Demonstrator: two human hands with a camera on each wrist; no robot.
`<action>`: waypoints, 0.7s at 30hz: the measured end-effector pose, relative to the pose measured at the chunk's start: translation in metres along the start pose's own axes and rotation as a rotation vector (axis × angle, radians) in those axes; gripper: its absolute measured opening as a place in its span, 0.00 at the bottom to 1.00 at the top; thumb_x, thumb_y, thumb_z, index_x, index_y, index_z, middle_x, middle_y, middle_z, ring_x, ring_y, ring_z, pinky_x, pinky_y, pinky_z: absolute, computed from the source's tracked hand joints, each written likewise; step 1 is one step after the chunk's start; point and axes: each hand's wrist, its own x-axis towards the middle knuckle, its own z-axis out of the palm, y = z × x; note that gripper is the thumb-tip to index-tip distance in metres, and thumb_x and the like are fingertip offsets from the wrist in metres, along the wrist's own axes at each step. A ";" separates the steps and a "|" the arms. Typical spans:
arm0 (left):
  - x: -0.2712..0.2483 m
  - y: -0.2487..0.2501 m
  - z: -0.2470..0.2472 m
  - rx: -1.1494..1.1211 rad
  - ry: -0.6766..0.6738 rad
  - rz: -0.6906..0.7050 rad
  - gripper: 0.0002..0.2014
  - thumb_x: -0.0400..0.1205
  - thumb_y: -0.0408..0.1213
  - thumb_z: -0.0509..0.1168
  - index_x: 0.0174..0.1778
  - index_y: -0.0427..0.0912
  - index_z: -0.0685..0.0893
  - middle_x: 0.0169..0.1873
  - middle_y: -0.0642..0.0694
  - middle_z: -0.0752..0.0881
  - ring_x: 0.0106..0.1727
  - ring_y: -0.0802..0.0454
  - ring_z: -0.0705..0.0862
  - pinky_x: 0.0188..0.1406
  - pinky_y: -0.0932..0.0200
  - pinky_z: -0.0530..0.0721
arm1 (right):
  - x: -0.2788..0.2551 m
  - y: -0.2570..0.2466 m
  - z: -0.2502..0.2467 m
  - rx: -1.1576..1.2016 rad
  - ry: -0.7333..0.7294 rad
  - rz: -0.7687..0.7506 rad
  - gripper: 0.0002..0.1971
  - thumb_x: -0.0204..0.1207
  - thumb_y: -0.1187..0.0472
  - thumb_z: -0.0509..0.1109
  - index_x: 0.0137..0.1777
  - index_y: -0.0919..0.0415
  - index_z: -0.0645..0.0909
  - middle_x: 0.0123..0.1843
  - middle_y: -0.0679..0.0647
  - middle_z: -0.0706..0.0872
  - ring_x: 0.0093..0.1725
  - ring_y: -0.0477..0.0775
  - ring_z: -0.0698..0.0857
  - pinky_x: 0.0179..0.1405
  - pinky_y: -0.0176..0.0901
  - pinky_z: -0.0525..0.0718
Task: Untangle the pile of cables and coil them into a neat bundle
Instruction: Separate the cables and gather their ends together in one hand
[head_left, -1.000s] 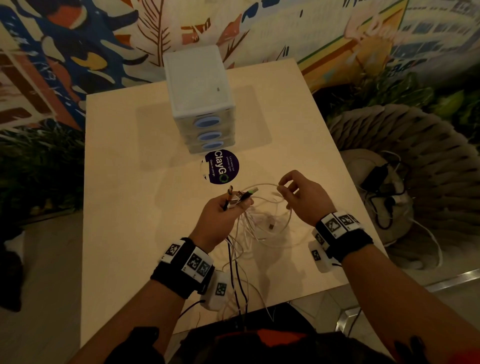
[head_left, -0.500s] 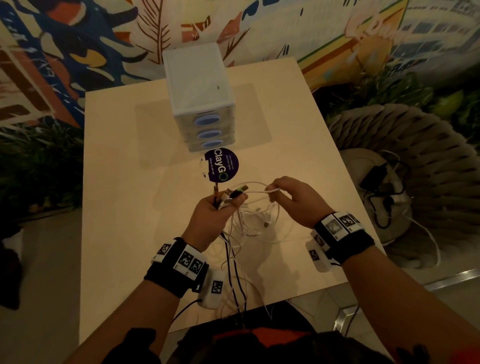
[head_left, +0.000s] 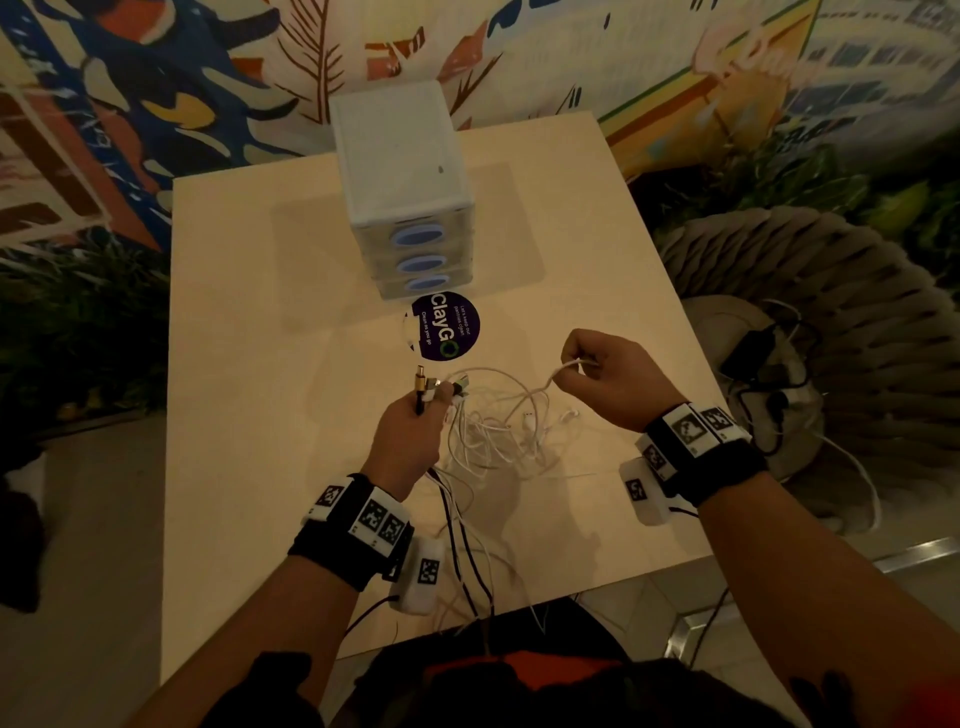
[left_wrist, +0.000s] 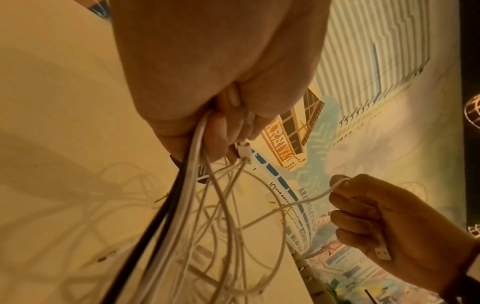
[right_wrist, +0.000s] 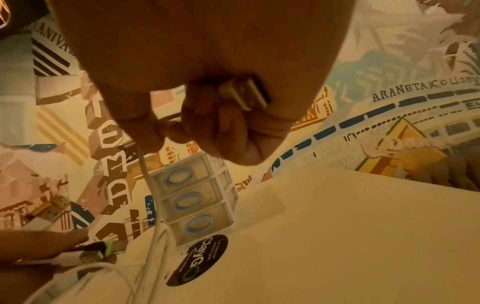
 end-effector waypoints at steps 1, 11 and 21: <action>-0.001 0.000 0.000 0.007 -0.001 0.012 0.13 0.88 0.54 0.62 0.54 0.54 0.90 0.14 0.57 0.69 0.23 0.55 0.65 0.36 0.50 0.69 | -0.002 0.002 -0.001 -0.012 -0.017 0.001 0.10 0.75 0.56 0.75 0.37 0.50 0.76 0.28 0.51 0.76 0.28 0.48 0.70 0.34 0.48 0.73; -0.003 -0.014 -0.008 -0.108 0.028 0.091 0.15 0.71 0.39 0.84 0.52 0.51 0.91 0.23 0.56 0.67 0.28 0.50 0.63 0.26 0.57 0.65 | -0.009 0.025 0.003 -0.121 -0.019 0.129 0.02 0.75 0.53 0.75 0.43 0.45 0.84 0.23 0.46 0.71 0.25 0.46 0.69 0.30 0.43 0.67; -0.010 -0.015 -0.003 -0.014 -0.026 0.082 0.17 0.82 0.25 0.69 0.59 0.52 0.91 0.19 0.57 0.69 0.25 0.52 0.63 0.28 0.57 0.66 | -0.021 0.034 0.004 -0.116 -0.224 0.180 0.05 0.76 0.46 0.78 0.42 0.45 0.89 0.24 0.42 0.77 0.26 0.43 0.72 0.35 0.43 0.71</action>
